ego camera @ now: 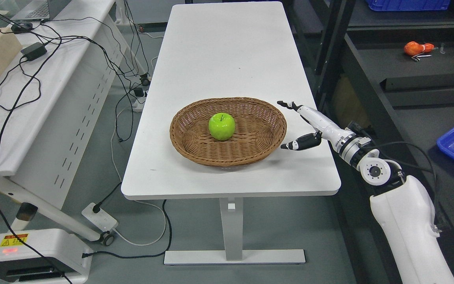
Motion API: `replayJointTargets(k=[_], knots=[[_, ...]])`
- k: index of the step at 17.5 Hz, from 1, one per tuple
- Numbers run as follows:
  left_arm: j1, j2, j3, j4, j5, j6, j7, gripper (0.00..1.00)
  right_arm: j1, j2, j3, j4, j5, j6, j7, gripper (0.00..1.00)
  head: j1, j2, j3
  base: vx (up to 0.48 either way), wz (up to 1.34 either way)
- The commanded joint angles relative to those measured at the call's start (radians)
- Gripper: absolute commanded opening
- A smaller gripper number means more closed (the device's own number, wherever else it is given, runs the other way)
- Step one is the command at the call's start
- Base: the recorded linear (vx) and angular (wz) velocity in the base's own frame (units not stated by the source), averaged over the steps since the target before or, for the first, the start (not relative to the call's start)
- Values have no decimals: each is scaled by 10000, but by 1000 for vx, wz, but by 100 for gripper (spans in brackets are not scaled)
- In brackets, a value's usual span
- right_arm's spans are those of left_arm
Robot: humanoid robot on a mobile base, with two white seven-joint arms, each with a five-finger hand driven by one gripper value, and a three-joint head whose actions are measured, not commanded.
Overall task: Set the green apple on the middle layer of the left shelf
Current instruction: 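Open the right hand and position it beside the basket rim, then move the open right hand into the basket toward the green apple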
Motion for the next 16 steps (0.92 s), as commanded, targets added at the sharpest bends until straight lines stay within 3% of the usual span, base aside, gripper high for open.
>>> replayJointTargets(k=[1, 8, 12, 16], knots=[[0, 174, 0, -1, 15, 7, 7, 100, -355, -218, -53, -50, -52, 292, 50, 98, 0, 0, 0, 10, 10], [0, 174, 0, -1, 0, 7, 8, 100, -773, -19, 253, 1072, -82, 586, 249, 98, 0, 0, 0, 17, 26], [0, 174, 0, -1, 0, 7, 7, 100, -574, -999, 83, 552, -1489, 540, 1244, 98, 0, 0, 0, 45, 132], [0, 174, 0, 14, 0, 22, -8, 100, -253, -1001, 253, -273, -1770, 463, 1660, 99, 0, 0, 0, 55, 208]])
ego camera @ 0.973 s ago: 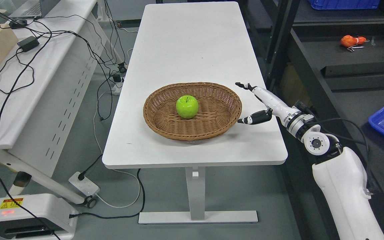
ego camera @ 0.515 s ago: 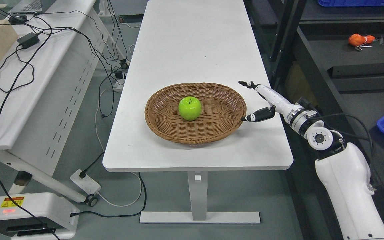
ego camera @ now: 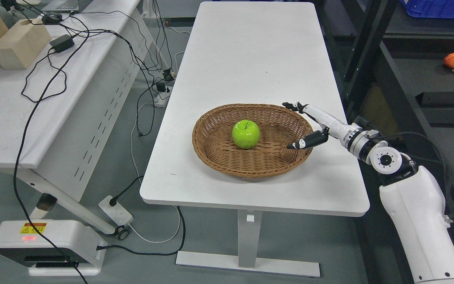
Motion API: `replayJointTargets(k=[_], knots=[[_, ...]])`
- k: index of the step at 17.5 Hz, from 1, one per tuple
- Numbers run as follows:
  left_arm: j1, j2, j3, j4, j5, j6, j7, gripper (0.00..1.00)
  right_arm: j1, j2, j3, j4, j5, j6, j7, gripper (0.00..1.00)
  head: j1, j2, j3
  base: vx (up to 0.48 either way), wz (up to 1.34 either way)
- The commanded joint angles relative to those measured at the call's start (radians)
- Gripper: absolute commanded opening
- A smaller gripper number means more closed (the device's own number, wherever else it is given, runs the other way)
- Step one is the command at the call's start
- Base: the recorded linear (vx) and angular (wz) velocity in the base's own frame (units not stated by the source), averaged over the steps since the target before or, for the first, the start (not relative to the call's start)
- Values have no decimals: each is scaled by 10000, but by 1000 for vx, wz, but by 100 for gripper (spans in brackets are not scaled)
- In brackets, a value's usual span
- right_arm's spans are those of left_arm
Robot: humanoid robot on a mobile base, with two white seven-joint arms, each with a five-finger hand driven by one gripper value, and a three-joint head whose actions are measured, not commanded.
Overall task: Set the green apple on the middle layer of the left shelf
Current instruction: 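Move the open right hand into the basket toward the green apple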
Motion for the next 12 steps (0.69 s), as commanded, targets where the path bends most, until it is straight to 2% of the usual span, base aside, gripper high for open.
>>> replayJointTargets(k=[1, 8, 12], knots=[[0, 175, 0, 0, 0, 5, -9, 100, 500, -484, 283, -1297, -675, -69, 413, 99, 0, 0, 0, 66, 199], [0, 175, 0, 0, 0, -10, -9, 100, 686, 589, 1020, -1502, -460, -39, 475, 99, 0, 0, 0, 91, 173], [0, 175, 0, 0, 0, -10, -9, 100, 900, 575, 1066, -1487, -399, -39, 475, 99, 0, 0, 0, 136, -27]])
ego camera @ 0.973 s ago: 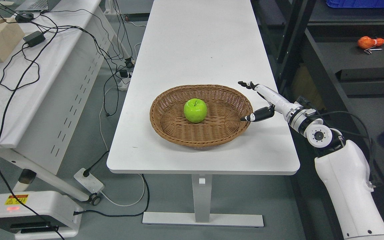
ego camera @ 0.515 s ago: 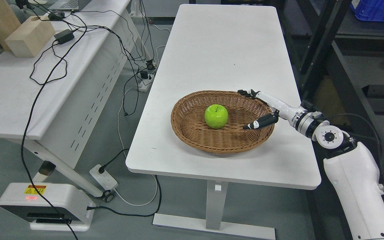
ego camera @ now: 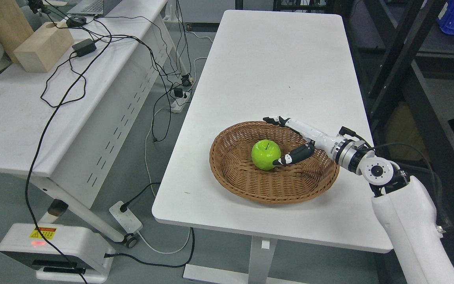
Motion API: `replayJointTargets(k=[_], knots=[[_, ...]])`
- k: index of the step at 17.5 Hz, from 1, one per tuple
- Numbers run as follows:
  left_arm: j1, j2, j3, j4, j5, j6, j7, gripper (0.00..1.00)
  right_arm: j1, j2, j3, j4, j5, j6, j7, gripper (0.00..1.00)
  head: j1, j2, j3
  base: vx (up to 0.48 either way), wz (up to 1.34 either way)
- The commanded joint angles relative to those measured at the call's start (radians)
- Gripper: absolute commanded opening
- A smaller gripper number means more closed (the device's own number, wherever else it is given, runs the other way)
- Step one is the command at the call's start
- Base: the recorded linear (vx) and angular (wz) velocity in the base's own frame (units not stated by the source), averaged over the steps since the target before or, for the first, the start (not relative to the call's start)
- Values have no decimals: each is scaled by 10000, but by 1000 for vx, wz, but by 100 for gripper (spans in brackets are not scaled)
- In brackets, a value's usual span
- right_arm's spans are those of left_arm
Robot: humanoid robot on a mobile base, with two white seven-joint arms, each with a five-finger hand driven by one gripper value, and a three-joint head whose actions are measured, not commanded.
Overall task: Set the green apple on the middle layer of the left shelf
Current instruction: 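Move the open right hand into the basket toward the green apple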
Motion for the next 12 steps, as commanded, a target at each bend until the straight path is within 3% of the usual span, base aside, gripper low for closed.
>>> replayJointTargets(k=[1, 12], knots=[[-1, 175, 0, -1, 0, -23, -4, 100, 365, 381, 413, -364, 48, 47, 10, 99, 0, 0, 0, 147, -94], [-1, 175, 0, -1, 0, -23, -4, 100, 1332, -937, 368, -471, -120, -1071, 194, 99, 0, 0, 0, 83, -37]])
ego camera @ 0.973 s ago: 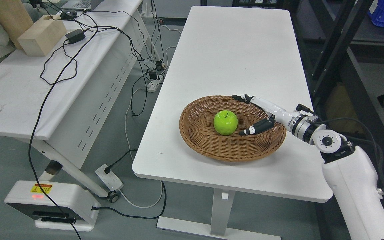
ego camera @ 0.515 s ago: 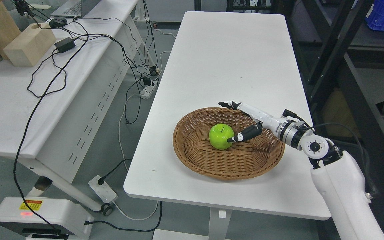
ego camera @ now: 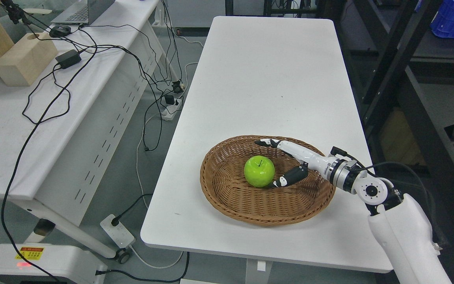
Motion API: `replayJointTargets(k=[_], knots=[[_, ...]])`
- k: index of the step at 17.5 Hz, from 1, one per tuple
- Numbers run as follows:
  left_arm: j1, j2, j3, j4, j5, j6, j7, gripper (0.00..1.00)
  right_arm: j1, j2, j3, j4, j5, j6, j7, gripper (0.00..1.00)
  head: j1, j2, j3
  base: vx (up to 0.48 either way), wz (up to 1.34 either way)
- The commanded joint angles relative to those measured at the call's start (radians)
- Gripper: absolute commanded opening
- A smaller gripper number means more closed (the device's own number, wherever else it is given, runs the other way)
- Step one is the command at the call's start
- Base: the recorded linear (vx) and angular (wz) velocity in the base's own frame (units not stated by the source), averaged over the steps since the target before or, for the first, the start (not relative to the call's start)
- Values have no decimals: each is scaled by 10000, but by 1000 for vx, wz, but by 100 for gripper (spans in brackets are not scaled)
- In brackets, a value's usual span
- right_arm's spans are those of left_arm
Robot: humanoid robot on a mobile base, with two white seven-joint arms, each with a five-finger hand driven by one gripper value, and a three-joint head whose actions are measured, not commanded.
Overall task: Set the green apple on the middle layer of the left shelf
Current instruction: 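Move the open right hand into the basket toward the green apple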
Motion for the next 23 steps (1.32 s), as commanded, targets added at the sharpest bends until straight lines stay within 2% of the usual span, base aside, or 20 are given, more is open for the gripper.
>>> replayJointTargets(k=[1, 4, 7, 11, 23], knots=[[2, 175, 0, 0, 0, 1, -3, 100, 527, -867, 34, -224, -103, -469, 53, 99, 0, 0, 0, 14, -5], [2, 175, 0, 15, 0, 1, 13, 100, 651, -1358, 2, -255, -623, -623, 190, 99, 0, 0, 0, 5, -2], [2, 175, 0, 0, 0, -14, -3, 100, 621, -1252, 2, -255, -701, -623, 252, 99, 0, 0, 0, 0, 0], [2, 175, 0, 0, 0, -14, -3, 100, 544, -456, 94, -255, -748, -608, 451, 99, 0, 0, 0, 0, 0], [2, 175, 0, 15, 0, -14, -3, 100, -39, 1079, 110, -178, -411, -224, 667, 99, 0, 0, 1, 0, 0]])
